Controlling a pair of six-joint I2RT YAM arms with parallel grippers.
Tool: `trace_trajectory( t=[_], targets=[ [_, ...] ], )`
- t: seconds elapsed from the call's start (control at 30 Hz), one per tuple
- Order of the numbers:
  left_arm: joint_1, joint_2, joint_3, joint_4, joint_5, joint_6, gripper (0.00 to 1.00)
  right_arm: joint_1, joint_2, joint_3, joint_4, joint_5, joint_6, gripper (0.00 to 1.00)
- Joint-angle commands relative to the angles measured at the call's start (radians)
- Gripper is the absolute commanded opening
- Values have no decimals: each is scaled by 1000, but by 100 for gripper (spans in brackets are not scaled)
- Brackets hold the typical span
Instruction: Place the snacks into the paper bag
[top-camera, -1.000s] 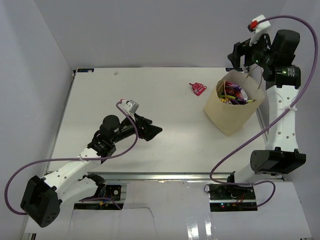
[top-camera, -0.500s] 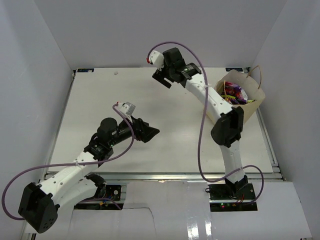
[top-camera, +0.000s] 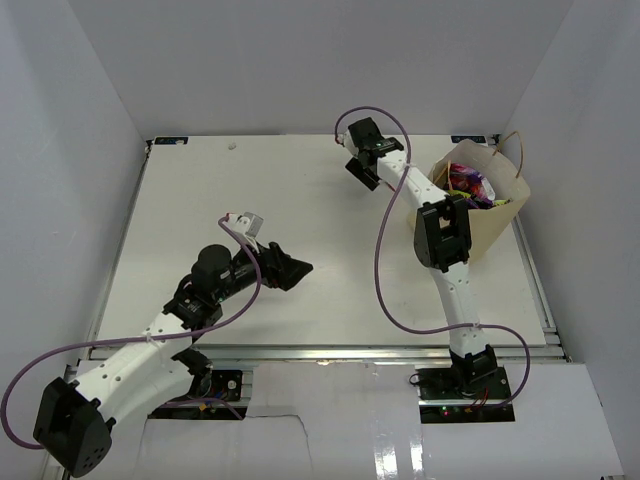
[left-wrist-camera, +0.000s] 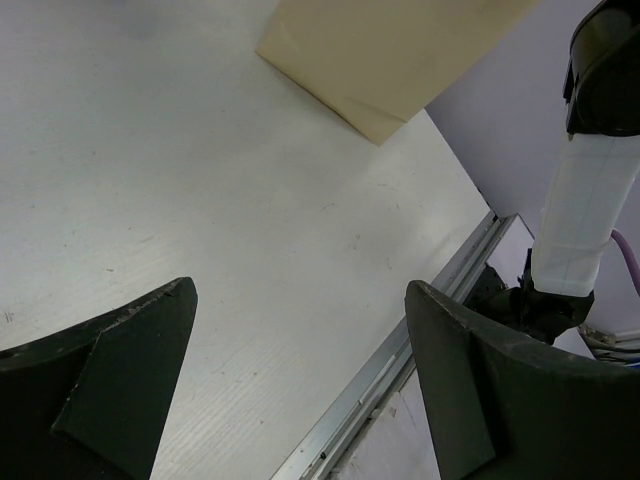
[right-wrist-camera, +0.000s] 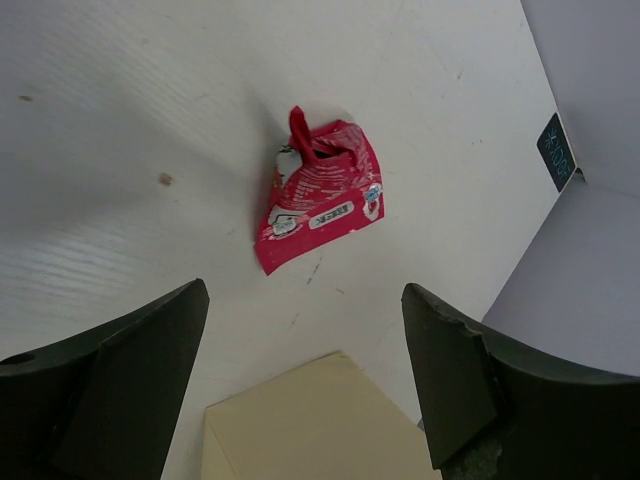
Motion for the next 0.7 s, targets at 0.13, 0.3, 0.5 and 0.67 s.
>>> trace_trajectory(
  t=[0.13,0.3,0.5,0.67],
  targets=[
    [4,76,39,2,14,14,96,-40,88,71,86,3,5,83],
    [5,129,64,4,30,22,96,-59,117,87,106,-50,22,82],
    [5,144,71,2,31,19,96,-82,155,106,132,-80,23,72],
    [5,135,71,-6,20,11,96,-103,163,85,108,-129,39,51]
  ],
)
